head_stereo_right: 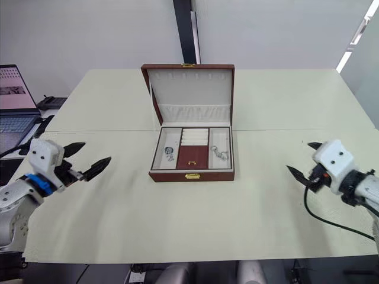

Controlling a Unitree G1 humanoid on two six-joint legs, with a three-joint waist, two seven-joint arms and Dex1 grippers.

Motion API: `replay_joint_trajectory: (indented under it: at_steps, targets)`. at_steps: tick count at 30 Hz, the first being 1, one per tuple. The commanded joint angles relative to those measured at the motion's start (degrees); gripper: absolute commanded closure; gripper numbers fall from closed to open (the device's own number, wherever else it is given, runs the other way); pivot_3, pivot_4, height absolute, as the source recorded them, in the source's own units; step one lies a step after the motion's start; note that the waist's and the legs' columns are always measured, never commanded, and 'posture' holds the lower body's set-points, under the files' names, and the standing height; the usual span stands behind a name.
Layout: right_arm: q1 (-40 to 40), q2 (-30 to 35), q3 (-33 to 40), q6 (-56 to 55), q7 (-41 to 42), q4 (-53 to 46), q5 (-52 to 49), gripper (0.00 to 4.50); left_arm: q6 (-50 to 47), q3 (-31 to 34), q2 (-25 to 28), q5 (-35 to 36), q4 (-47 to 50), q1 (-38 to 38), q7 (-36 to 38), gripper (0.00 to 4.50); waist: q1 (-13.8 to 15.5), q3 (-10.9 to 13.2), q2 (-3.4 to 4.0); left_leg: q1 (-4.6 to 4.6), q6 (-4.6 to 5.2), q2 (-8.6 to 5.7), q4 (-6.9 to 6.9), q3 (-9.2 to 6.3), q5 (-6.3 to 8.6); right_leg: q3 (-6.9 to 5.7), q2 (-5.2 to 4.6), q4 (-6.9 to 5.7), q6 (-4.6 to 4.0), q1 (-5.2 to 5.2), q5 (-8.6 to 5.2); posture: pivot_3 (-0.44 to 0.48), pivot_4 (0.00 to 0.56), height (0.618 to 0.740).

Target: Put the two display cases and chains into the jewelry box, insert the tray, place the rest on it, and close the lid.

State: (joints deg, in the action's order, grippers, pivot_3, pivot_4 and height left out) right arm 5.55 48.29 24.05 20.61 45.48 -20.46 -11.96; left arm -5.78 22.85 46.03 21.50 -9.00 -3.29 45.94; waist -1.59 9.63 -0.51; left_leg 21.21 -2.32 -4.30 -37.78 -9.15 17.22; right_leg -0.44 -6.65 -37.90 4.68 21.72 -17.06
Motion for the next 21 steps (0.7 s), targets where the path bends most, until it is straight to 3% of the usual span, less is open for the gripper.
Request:
replay_joint_trajectory:
  at_steps: [1, 10, 21]
  targets:
    - [1.73, 1.0, 4.89, -4.03, 1.23, 2.34, -0.22, 0.02, 3.94, 2.82, 0.72, 0.29, -2.87, 0.77, 2.35, 0.0, 0.01, 0.0, 0.0, -0.02, 0.0, 0.01, 0.0, -0.01, 0.0, -0.01, 0.0, 0.0, 0.0, -0.02, 0.0, 0.0, 0.15, 0.74]
    - [7.48, -0.84, 7.25, -7.95, -0.94, 6.49, 0.96, 0.02, 8.25, 4.74, -0.52, -1.33, -10.41, 3.69, -0.53, 0.0, 0.0, 0.0, 0.0, -0.04, 0.01, 0.02, 0.0, -0.03, 0.01, -0.01, -0.01, 0.0, 0.0, -0.04, 0.0, 0.0, 0.15, 0.74]
    - [4.05, -1.1, 4.6, -9.01, -3.01, 8.22, 2.39, 0.02, 8.49, 6.53, -3.1, -1.47, -9.4, 4.35, -7.4, 0.0, -0.02, -0.01, -0.01, -0.1, 0.0, 0.02, -0.01, -0.03, 0.0, 0.0, -0.01, -0.03, 0.0, -0.09, 0.0, 0.0, 0.15, 0.74]
